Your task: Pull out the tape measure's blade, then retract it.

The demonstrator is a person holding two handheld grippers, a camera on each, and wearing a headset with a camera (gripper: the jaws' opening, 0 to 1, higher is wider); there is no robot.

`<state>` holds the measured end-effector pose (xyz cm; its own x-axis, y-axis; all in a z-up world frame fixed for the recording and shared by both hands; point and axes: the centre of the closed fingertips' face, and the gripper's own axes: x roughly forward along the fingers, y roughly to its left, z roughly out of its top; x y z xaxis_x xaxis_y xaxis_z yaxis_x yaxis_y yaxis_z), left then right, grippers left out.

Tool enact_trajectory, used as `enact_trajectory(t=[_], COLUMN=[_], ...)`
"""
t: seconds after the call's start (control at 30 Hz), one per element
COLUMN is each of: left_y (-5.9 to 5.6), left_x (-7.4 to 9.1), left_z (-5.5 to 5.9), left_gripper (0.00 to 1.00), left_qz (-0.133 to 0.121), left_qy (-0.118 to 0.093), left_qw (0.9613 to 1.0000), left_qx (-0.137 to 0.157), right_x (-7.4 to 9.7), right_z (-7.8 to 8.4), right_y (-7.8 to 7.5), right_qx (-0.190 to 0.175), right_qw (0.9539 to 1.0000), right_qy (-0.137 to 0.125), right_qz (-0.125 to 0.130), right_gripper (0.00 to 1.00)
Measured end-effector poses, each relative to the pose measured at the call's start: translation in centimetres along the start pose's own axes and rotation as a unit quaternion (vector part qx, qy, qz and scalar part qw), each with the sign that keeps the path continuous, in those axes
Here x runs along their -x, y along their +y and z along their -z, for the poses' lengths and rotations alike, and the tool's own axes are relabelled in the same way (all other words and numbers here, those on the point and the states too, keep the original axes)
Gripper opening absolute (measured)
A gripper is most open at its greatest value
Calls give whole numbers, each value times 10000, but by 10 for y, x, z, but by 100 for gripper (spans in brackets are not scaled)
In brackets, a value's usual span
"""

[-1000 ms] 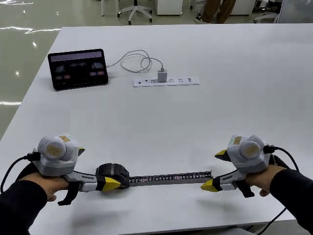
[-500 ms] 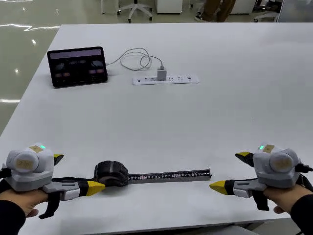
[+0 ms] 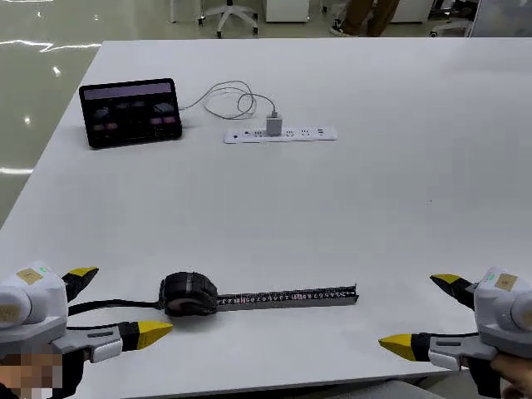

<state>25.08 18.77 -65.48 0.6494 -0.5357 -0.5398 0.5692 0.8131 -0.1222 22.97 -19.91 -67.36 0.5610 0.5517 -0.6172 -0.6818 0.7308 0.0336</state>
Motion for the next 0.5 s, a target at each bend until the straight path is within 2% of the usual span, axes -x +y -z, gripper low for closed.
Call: enact_trajectory(t=[0.13,0.3,0.5], left_y=[5,6,7], left_x=[6,10,12], left_z=[3,5,6], left_gripper=[100,100,100], left_qz=[-62,-120,-143], left_qy=[19,-15,-11], left_qw=[10000,9999,9999], left_qx=[31,-49,9], right_x=[3,6,8], right_z=[5,8,8], right_y=[-2,-1,-5], right_qx=[-49,-66,-4], right_qw=[9999,9999,9997], right_qy=[20,36,19], right_qz=[98,140,225], right_gripper=[100,100,100])
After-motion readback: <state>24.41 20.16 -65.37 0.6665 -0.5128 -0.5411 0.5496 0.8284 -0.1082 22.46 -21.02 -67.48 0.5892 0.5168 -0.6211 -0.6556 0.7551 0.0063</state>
